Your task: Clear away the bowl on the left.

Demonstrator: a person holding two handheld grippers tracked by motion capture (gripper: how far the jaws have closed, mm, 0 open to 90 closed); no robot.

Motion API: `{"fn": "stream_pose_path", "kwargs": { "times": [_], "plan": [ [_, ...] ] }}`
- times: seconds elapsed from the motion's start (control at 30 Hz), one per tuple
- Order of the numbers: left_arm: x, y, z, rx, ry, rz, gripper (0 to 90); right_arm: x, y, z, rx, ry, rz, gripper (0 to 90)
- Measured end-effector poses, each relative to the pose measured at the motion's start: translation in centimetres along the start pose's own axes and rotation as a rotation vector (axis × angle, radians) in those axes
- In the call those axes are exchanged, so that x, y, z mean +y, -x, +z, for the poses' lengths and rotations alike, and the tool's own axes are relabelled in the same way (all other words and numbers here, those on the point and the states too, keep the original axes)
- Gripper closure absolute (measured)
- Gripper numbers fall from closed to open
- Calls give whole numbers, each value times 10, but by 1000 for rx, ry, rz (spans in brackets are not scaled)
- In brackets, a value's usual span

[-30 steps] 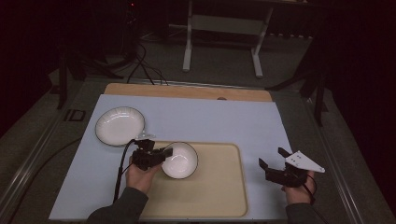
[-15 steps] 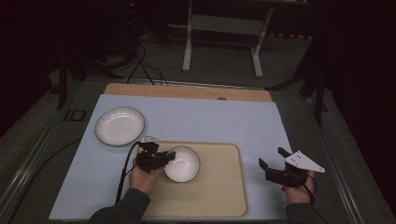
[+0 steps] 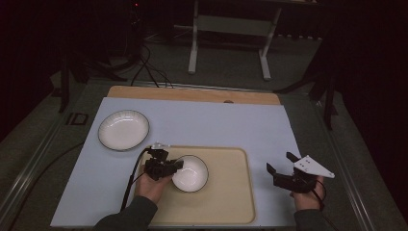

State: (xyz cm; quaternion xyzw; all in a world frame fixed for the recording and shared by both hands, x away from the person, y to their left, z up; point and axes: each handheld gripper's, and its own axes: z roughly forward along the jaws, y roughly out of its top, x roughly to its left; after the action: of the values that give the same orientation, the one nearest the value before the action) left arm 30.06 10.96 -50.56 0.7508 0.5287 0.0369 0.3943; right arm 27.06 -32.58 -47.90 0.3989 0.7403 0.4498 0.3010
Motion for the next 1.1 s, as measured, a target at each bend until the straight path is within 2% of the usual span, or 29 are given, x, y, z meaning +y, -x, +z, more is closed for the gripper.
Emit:
{"fn": "stream_pose_path", "kwargs": {
  "times": [0.13, 0.37, 0.47, 0.9, 1.0, 1.1],
  "plan": [
    [-2, -5, 2, 5, -15, -25, 791, 0, 0, 0, 0, 0, 1, 137],
    [-4, -6, 5, 20, -31, -32, 789, 0, 0, 1, 3, 0, 0, 137],
    [-5, -8, 5, 6, -25, -45, 777, 0, 0, 1, 3, 0, 0, 137],
    [-4, -9, 6, 28, -25, -51, 550, 0, 0, 1, 3, -1, 0, 137],
    [-4, -10, 6, 19, -27, -50, 486, 0, 0, 1, 3, -1, -1, 137],
    [-4, -9, 3, 36, -11, -43, 432, 0, 0, 1, 3, -1, -1, 137]
  ]
}}
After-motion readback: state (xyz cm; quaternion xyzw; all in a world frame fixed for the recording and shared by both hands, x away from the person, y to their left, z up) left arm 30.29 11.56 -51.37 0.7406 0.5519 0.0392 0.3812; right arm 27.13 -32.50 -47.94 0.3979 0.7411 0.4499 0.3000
